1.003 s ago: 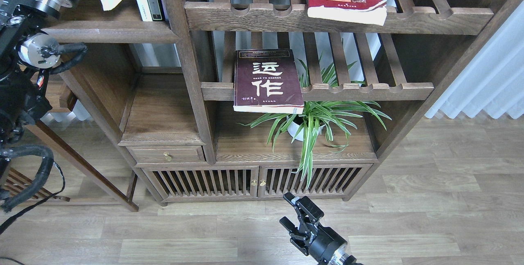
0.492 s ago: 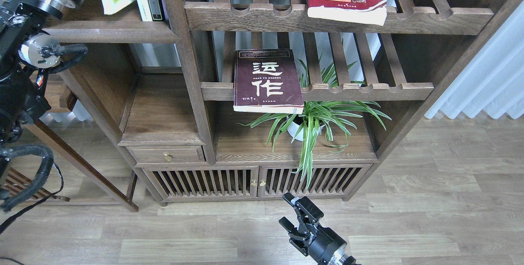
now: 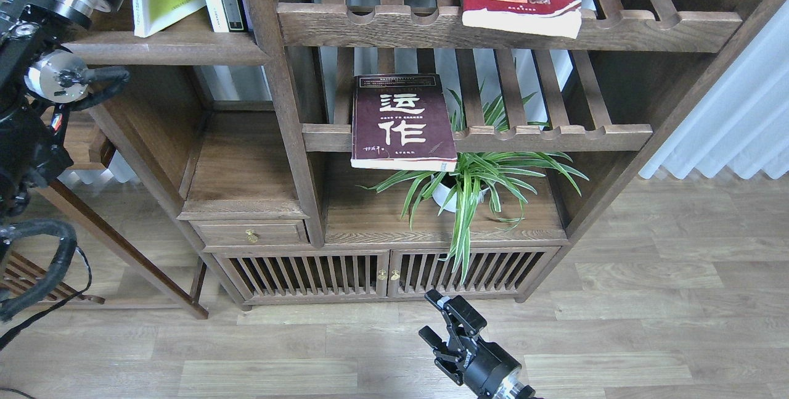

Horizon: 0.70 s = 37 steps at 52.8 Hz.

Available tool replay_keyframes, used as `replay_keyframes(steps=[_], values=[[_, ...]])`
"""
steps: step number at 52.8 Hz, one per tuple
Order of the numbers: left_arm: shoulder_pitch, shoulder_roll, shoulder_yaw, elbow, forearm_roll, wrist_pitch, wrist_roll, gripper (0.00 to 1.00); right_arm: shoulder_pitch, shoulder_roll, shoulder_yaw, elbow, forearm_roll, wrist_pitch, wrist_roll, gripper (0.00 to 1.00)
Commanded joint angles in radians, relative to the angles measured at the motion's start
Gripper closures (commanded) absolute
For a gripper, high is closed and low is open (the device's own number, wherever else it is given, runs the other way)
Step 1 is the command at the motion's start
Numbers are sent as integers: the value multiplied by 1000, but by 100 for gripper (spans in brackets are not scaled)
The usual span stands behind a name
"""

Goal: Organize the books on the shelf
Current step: 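Place the yellow-green book upright on the upper shelf with the left gripper, then lower the left arm and move the right gripper toward the shelf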

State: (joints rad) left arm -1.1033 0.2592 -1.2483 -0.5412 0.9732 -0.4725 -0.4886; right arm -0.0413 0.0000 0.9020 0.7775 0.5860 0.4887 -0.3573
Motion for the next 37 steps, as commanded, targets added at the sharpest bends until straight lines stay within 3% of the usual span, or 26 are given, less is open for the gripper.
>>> replay_keyframes(steps=[1, 20, 29, 35, 37], values=[[86, 29, -16, -117, -22, 2, 0, 4, -6, 0, 0, -1, 0, 0, 0, 0], [246, 68, -128, -336, -62, 0, 0, 1, -9, 0, 0, 62, 0, 0, 0, 0], [364, 74, -183, -463, -96, -3, 0, 0, -74, 0, -6, 235, -5, 0, -2, 0], [448, 74, -203, -545, -168, -6, 0, 0, -89, 0, -11, 275, -6, 0, -2, 0], [529, 75, -218, -667, -241, -11, 0, 0, -107, 0, -9, 284, -6, 0, 0, 0]])
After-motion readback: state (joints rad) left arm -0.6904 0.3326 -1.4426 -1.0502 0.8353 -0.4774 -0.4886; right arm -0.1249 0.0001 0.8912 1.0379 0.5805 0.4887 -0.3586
